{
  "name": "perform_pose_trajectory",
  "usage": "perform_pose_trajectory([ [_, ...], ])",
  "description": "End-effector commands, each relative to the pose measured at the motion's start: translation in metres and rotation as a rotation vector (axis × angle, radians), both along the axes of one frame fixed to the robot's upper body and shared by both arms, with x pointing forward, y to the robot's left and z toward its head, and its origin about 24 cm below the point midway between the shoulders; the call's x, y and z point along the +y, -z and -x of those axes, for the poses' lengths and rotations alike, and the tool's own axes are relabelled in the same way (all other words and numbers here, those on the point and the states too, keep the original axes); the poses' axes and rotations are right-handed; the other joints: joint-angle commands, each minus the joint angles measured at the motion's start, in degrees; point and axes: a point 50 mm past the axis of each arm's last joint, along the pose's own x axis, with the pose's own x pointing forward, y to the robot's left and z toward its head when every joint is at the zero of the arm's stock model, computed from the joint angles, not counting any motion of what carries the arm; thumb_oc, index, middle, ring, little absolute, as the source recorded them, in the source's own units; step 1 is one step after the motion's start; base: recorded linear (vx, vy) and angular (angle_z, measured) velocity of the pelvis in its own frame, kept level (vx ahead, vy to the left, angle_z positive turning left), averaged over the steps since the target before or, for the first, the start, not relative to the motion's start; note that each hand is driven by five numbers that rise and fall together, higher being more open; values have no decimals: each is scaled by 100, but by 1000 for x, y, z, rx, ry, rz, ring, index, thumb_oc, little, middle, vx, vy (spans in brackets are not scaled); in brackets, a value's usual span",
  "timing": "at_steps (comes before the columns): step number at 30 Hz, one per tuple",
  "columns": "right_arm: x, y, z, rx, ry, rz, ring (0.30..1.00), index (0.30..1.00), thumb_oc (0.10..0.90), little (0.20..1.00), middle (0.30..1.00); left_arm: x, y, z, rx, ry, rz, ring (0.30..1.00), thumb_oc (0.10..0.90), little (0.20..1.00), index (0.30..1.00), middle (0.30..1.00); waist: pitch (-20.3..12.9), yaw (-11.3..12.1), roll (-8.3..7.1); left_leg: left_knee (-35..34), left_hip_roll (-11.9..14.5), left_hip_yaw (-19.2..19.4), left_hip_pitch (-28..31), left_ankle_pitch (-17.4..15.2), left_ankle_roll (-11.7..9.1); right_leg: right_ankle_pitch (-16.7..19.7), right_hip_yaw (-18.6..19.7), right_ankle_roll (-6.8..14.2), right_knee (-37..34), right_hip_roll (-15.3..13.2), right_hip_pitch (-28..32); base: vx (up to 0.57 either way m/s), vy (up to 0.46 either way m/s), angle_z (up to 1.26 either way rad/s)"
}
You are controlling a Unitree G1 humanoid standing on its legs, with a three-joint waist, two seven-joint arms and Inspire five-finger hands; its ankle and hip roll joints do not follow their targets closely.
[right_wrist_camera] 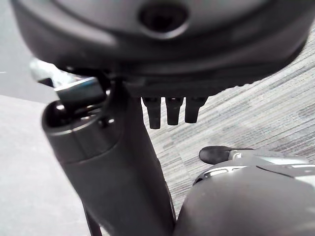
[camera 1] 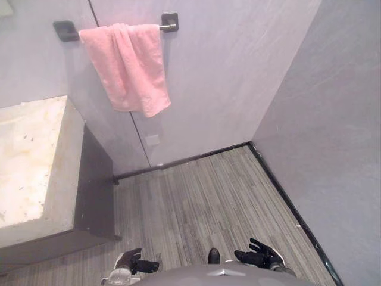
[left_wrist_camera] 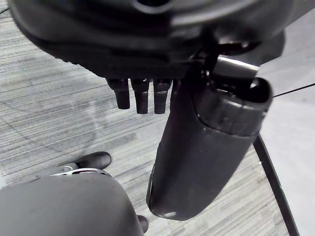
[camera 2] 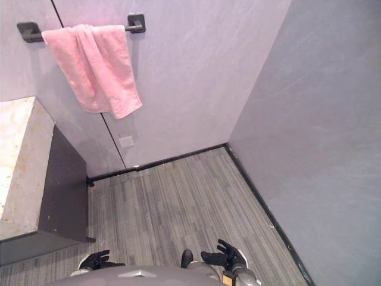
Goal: Organize the bathroom.
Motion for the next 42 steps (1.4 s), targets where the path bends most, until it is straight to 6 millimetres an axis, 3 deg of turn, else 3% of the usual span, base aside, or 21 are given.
perform_pose_trajectory([
  [1,0,-3,-15,-30,-59,23,900,900,800,900,900,4,-2,-10,-29,-23,-21,900,800,900,900,900,-102,-57,-178,-45,-391,62,-408,79,152,-486,128,509,86,18,404,0,0,0],
  [35,4,-2,-17,-19,-62,11,900,900,800,900,900,9,-1,0,35,-80,-147,900,800,900,900,900,-81,-10,-178,-45,-351,18,-395,110,98,-539,3,479,71,14,505,1,-1,0],
  [39,6,-7,-29,-105,-98,28,900,900,800,900,900,11,-6,-15,-72,-58,-149,900,800,900,900,900,-84,-9,-193,-45,-348,36,-363,106,90,-537,-4,469,70,22,535,48,-33,3],
  [42,7,-23,-60,-260,-113,27,900,900,800,900,900,2,-16,-50,-215,40,-104,900,800,900,900,900,-62,-47,-198,-45,-316,87,-343,109,83,-506,18,474,31,43,550,39,-74,7],
])
